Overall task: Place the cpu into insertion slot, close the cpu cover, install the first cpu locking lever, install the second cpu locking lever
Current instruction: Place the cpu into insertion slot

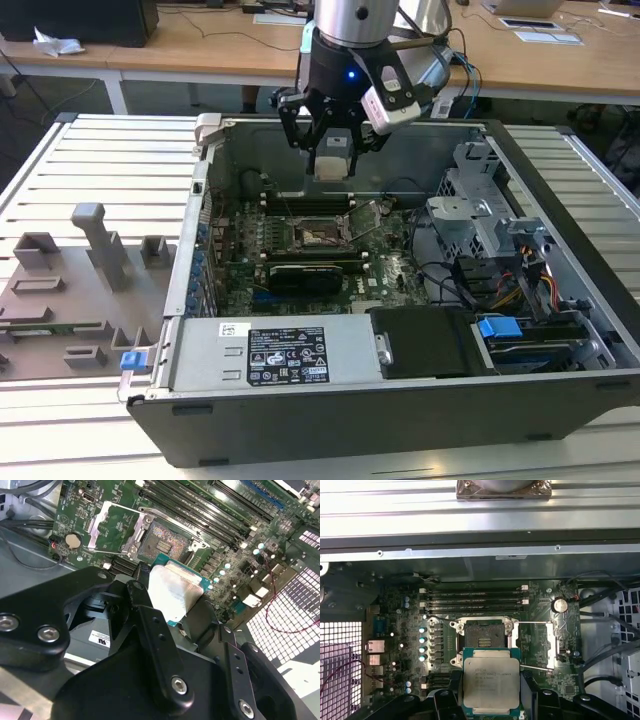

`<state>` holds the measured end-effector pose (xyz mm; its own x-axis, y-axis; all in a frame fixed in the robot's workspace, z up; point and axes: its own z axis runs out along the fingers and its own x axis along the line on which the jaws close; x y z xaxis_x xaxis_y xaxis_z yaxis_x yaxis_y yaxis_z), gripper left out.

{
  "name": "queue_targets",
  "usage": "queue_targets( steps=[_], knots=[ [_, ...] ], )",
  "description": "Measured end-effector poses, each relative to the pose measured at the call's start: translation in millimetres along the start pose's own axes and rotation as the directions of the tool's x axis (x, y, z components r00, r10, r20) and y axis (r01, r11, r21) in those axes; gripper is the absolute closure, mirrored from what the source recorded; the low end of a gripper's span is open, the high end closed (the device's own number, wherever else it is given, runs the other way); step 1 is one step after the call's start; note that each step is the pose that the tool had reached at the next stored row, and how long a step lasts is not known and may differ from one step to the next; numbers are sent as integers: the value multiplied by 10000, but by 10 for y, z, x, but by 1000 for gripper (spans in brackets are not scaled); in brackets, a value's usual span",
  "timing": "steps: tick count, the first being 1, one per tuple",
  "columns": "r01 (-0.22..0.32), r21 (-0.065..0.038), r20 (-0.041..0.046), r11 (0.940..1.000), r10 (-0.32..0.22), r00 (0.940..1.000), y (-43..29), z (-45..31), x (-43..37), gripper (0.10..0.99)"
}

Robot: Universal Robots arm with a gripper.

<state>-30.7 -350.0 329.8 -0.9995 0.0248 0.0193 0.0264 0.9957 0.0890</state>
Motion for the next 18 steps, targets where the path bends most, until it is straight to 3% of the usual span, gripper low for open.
queue_targets(
  steps=[7,15,18],
  knots=[
    [0,-1,0,10000,0,10000,-4,44,-1,545],
    [-2,43,1,10000,2,10000,-12,147,-2,545],
    [-6,501,14,9987,5,10000,10,174,-9,545]
  ],
)
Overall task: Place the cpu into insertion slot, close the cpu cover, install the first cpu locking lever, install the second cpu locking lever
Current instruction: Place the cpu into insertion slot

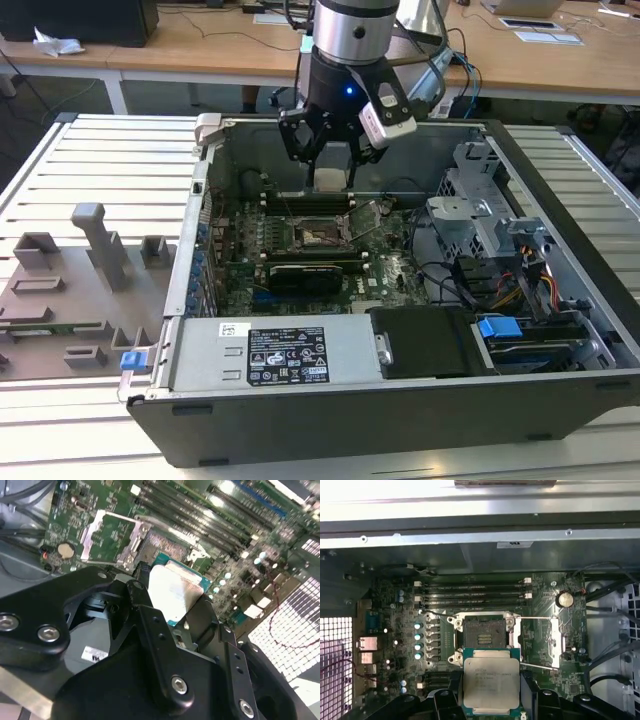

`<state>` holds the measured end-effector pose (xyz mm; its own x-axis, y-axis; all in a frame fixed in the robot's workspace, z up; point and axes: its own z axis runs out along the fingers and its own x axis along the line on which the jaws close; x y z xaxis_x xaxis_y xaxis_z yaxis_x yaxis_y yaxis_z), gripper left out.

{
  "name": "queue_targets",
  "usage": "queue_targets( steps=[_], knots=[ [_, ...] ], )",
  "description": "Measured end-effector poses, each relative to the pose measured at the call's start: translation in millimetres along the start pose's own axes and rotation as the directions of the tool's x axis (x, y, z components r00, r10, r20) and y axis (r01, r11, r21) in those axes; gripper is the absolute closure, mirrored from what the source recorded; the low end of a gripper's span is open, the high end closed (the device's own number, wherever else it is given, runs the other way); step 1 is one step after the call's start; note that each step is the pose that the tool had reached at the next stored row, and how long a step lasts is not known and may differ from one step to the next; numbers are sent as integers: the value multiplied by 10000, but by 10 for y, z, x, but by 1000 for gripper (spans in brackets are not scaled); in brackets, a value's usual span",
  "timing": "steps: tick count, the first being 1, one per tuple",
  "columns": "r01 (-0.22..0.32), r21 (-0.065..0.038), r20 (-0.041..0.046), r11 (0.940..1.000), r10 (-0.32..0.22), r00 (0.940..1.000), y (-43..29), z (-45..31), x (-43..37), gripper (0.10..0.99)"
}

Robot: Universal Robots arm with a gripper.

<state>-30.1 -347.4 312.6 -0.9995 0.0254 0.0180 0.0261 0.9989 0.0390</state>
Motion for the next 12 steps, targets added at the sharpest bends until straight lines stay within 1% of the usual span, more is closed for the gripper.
queue_targets(
  steps=[1,2,4,5,7,8,12],
  knots=[
    [6,187,4,9998,-6,10000,24,13,-8,545],
    [23,214,4,9998,-24,10000,39,23,-16,545],
    [74,235,3,9997,-74,10000,72,51,-36,545],
    [112,252,1,9996,-112,9999,99,91,-47,545],
    [148,275,0,9995,-148,9999,119,131,-58,545],
    [167,295,-1,9994,-167,9999,135,166,-66,545],
    [169,314,-3,9994,-169,9999,140,256,-70,545]
  ],
)
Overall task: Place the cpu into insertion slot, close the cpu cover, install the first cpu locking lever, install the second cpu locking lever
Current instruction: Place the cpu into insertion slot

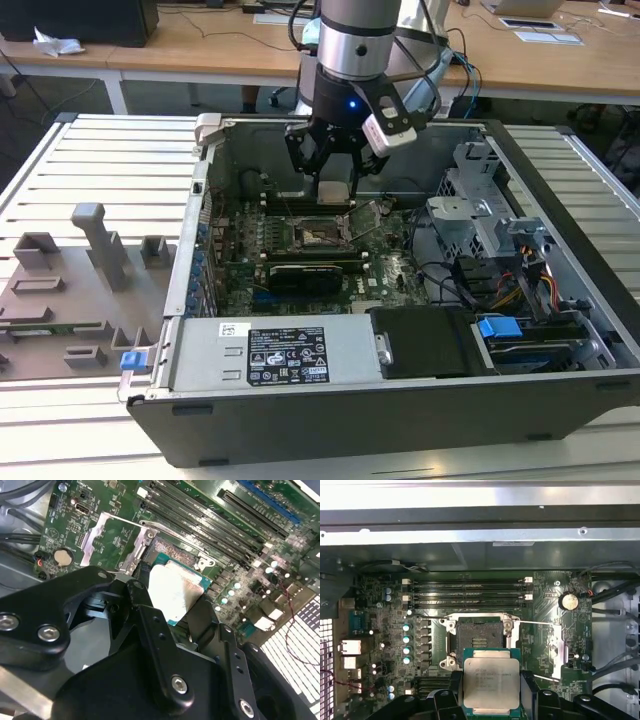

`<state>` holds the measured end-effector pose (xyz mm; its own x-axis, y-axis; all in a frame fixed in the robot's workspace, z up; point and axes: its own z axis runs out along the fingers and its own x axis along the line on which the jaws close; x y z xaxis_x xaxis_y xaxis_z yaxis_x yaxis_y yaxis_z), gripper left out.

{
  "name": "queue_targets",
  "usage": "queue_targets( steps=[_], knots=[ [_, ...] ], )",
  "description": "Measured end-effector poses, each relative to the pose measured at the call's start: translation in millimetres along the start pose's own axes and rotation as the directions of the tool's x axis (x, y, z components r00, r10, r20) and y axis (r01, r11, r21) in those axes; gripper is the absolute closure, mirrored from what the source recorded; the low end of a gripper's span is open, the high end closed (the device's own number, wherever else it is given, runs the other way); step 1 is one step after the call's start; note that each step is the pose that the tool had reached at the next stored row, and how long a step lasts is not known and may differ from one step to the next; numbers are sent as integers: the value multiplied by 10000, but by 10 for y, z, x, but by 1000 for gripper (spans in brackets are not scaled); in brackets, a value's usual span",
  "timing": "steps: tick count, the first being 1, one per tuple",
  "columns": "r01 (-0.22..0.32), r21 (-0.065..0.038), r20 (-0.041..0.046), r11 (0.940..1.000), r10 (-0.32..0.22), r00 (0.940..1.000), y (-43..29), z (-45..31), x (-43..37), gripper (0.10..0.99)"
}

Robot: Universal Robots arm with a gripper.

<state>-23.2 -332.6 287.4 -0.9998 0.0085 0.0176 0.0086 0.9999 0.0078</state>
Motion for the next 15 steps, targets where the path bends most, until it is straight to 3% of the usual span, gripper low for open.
queue_targets(
  steps=[15],
  knots=[
    [5,59,-4,10000,-5,10000,76,282,-39,545]
  ],
)
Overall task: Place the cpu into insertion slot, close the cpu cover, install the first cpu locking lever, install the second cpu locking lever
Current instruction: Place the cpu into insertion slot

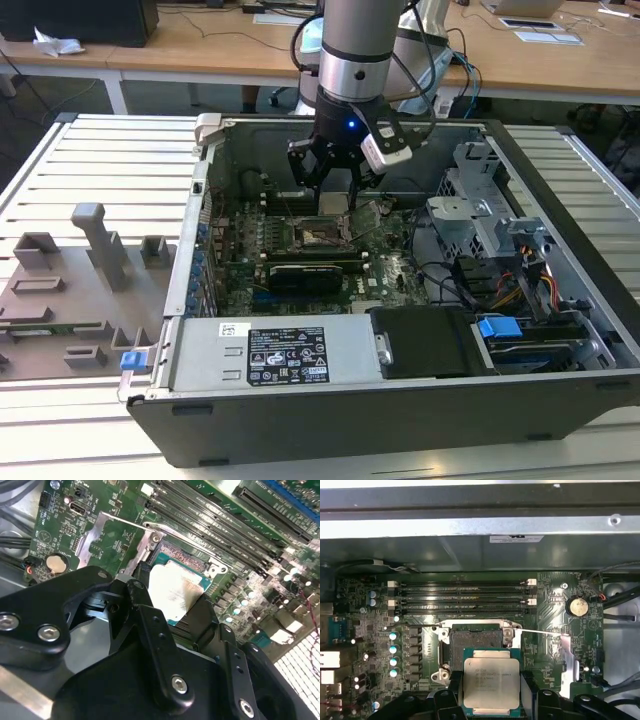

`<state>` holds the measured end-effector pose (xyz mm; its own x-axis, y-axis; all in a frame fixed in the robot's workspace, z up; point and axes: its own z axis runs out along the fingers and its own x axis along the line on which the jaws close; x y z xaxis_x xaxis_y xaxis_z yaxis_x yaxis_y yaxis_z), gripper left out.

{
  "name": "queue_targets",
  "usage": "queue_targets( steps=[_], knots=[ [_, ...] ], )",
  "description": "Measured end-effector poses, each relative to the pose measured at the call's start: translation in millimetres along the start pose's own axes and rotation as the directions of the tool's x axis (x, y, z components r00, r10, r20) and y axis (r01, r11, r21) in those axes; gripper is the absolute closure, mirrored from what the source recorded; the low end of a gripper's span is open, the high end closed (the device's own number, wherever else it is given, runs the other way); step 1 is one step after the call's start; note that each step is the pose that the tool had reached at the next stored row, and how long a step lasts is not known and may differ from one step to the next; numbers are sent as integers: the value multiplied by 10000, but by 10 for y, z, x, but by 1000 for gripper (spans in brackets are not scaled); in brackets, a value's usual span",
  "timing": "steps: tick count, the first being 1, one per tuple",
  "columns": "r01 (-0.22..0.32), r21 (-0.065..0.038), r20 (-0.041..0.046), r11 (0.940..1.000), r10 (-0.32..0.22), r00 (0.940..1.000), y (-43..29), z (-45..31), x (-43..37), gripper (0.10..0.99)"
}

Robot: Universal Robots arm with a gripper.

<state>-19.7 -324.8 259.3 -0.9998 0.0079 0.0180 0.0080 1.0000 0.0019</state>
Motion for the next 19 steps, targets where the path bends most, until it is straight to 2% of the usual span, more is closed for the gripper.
queue_targets(
  steps=[4,14,19],
  knots=[
    [3,-1,0,10000,-3,10000,9,49,-2,545],
    [-70,1,0,10000,70,10000,9,50,-1,545],
    [-886,-7,1,9961,886,9961,9,51,-1,545]
  ],
)
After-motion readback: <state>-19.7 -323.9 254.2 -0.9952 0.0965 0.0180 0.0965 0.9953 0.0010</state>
